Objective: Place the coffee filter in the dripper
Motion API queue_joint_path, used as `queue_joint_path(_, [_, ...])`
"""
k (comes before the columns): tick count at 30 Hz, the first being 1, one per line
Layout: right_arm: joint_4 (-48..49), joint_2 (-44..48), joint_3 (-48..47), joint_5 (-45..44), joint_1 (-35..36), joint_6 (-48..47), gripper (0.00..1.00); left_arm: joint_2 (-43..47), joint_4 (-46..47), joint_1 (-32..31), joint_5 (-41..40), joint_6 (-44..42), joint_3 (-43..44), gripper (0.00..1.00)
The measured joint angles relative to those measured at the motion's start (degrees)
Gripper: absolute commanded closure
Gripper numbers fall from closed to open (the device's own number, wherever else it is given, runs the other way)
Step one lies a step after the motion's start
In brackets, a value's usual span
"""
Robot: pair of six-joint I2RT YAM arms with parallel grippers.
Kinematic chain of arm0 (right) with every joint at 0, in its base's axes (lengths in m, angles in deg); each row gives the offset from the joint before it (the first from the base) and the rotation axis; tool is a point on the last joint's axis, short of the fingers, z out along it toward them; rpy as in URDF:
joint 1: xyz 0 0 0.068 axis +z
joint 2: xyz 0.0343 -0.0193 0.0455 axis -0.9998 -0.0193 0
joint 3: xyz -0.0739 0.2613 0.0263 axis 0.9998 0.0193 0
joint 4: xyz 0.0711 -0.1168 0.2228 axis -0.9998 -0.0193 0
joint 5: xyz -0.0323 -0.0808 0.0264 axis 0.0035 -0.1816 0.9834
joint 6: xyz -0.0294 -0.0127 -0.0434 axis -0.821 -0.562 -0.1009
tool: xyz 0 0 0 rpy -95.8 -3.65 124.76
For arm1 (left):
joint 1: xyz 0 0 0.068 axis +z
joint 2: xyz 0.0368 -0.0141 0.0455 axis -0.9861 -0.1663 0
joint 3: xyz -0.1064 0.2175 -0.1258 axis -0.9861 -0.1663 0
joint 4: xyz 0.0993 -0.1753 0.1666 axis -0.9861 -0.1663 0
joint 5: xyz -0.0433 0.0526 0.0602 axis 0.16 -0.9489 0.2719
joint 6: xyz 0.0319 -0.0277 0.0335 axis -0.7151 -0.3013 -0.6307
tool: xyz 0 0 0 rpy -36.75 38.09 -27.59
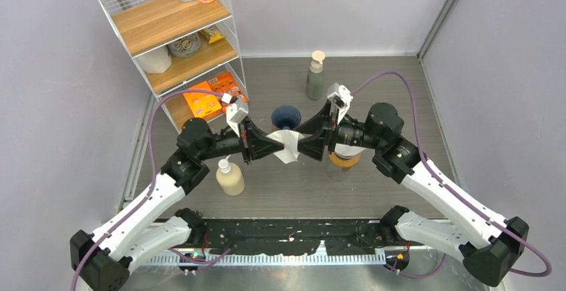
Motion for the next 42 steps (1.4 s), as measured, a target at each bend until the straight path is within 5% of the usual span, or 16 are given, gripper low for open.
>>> queue_joint_path(11, [0.5,-0.1,0.0,2.5,0.0,-0.5,0.55,-1.2,0.0,0.0,0.7,0.0,0.6,1.0])
queue_joint_path(19, [0.6,-1.6,0.0,5.3,0.0,-1.2,0.9,-2.4,0.5,0.0,2.4,0.5,1.4,1.0])
queue_joint_path(23, [0.6,-2.0,0.0,6.1,0.0,-1.6,0.95,-3.1,0.6,0.0,2.8,0.5,1.5,1.0])
queue_joint_path(28, [0.6,-1.9,0.0,5.9,0.0,-1.6,0.95,-3.2,1.0,0.0,2.8,1.0,1.5,0.76])
queue_joint_path(34, [-1.0,-1.9,-0.7,2.8,0.0,-1.6,0.95,-3.5,0.0,0.0,0.7,1.4,2.4,0.01])
queue_joint_path(42, [-13.2,-4.8,-7.6,-14.6,0.2,0.9,0.95,-2.1,-8.1,0.0,-12.1,-1.2,3.7,0.01])
